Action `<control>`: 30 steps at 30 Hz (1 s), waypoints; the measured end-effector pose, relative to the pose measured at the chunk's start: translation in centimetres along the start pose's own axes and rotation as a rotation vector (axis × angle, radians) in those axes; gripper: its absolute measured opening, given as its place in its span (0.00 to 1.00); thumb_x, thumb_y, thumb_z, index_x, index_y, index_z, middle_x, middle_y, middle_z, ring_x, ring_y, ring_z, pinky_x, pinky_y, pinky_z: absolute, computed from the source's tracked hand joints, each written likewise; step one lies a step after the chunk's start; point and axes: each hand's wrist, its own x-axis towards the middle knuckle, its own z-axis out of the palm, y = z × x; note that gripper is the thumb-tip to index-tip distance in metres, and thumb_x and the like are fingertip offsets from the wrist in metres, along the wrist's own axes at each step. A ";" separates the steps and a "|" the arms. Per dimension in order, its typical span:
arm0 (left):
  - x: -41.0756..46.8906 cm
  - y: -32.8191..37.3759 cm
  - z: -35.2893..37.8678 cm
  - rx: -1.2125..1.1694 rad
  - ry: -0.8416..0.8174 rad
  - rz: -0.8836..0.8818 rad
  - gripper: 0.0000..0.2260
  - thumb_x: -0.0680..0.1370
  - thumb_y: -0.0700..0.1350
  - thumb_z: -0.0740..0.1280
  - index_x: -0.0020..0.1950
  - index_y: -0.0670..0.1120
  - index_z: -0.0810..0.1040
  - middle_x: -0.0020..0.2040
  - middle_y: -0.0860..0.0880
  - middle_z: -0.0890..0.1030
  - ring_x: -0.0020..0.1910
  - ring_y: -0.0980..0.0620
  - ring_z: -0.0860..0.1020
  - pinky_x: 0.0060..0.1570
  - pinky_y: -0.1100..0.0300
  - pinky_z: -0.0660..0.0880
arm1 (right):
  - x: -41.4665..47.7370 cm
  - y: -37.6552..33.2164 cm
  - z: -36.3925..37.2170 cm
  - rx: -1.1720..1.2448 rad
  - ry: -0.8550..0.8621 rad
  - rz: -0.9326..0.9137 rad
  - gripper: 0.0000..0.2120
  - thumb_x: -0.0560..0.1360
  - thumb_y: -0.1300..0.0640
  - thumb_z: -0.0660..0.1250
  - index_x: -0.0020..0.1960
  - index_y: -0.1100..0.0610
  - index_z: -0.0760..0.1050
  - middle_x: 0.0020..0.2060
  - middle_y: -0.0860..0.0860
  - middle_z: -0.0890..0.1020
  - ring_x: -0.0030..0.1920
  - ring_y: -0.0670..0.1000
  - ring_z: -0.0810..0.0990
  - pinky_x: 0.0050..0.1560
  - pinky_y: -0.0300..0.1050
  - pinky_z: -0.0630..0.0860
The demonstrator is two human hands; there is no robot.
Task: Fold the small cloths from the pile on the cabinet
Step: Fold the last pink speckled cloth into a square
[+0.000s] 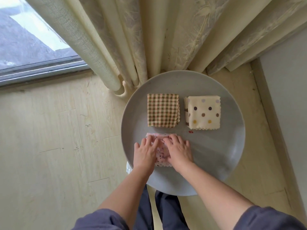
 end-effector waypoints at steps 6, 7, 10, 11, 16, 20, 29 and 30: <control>-4.6 -1.0 -3.5 -0.224 0.018 -0.124 0.24 0.77 0.50 0.66 0.71 0.50 0.63 0.71 0.49 0.65 0.65 0.47 0.67 0.58 0.54 0.65 | -4.7 -1.6 -3.3 0.059 0.026 0.001 0.30 0.75 0.53 0.67 0.73 0.46 0.60 0.74 0.48 0.59 0.71 0.52 0.64 0.63 0.50 0.66; -5.8 -1.7 -4.5 -0.286 0.020 -0.126 0.22 0.77 0.50 0.66 0.69 0.50 0.65 0.69 0.49 0.67 0.65 0.47 0.68 0.58 0.55 0.66 | -5.7 -2.2 -4.2 0.088 0.039 0.006 0.28 0.75 0.53 0.66 0.73 0.47 0.62 0.73 0.48 0.59 0.70 0.53 0.65 0.63 0.51 0.66; -10.2 -4.6 -8.0 -0.478 0.035 -0.116 0.20 0.77 0.50 0.67 0.67 0.49 0.69 0.66 0.49 0.70 0.64 0.48 0.70 0.57 0.56 0.67 | -9.0 -4.9 -7.5 0.192 0.060 0.007 0.28 0.75 0.55 0.67 0.73 0.49 0.64 0.72 0.48 0.62 0.70 0.53 0.65 0.66 0.52 0.67; -11.8 -5.7 -9.2 -0.526 0.050 -0.109 0.20 0.77 0.49 0.67 0.67 0.49 0.70 0.66 0.49 0.70 0.64 0.48 0.70 0.57 0.56 0.67 | -10.2 -6.0 -8.7 0.223 0.071 0.008 0.27 0.74 0.56 0.67 0.72 0.50 0.65 0.71 0.48 0.63 0.70 0.53 0.65 0.67 0.52 0.66; -21.6 -12.6 -15.2 -0.760 0.129 -0.105 0.15 0.78 0.49 0.65 0.65 0.50 0.72 0.64 0.52 0.72 0.60 0.51 0.73 0.52 0.59 0.68 | -15.8 -14.2 -14.5 0.343 0.119 -0.022 0.21 0.76 0.58 0.65 0.68 0.53 0.69 0.69 0.50 0.69 0.68 0.51 0.66 0.69 0.49 0.64; -31.9 -20.5 -17.6 -0.876 0.223 -0.134 0.14 0.78 0.49 0.66 0.63 0.51 0.73 0.63 0.54 0.73 0.60 0.53 0.73 0.56 0.56 0.72 | -20.6 -24.6 -17.5 0.326 -0.008 -0.069 0.19 0.78 0.55 0.64 0.68 0.53 0.69 0.65 0.51 0.75 0.62 0.49 0.73 0.64 0.46 0.70; -48.7 -40.0 -19.8 -0.806 0.487 -0.136 0.12 0.77 0.48 0.67 0.61 0.50 0.76 0.62 0.52 0.75 0.60 0.53 0.74 0.58 0.56 0.72 | -26.1 -51.3 -20.2 0.369 0.066 -0.274 0.20 0.77 0.51 0.66 0.68 0.50 0.70 0.58 0.49 0.79 0.54 0.48 0.78 0.60 0.47 0.75; -49.5 -42.0 -19.7 -0.801 0.509 -0.141 0.12 0.77 0.47 0.67 0.61 0.50 0.76 0.61 0.52 0.75 0.61 0.53 0.73 0.59 0.56 0.72 | -26.0 -53.8 -20.5 0.368 0.074 -0.298 0.20 0.78 0.51 0.66 0.68 0.50 0.70 0.58 0.50 0.79 0.54 0.48 0.79 0.59 0.47 0.76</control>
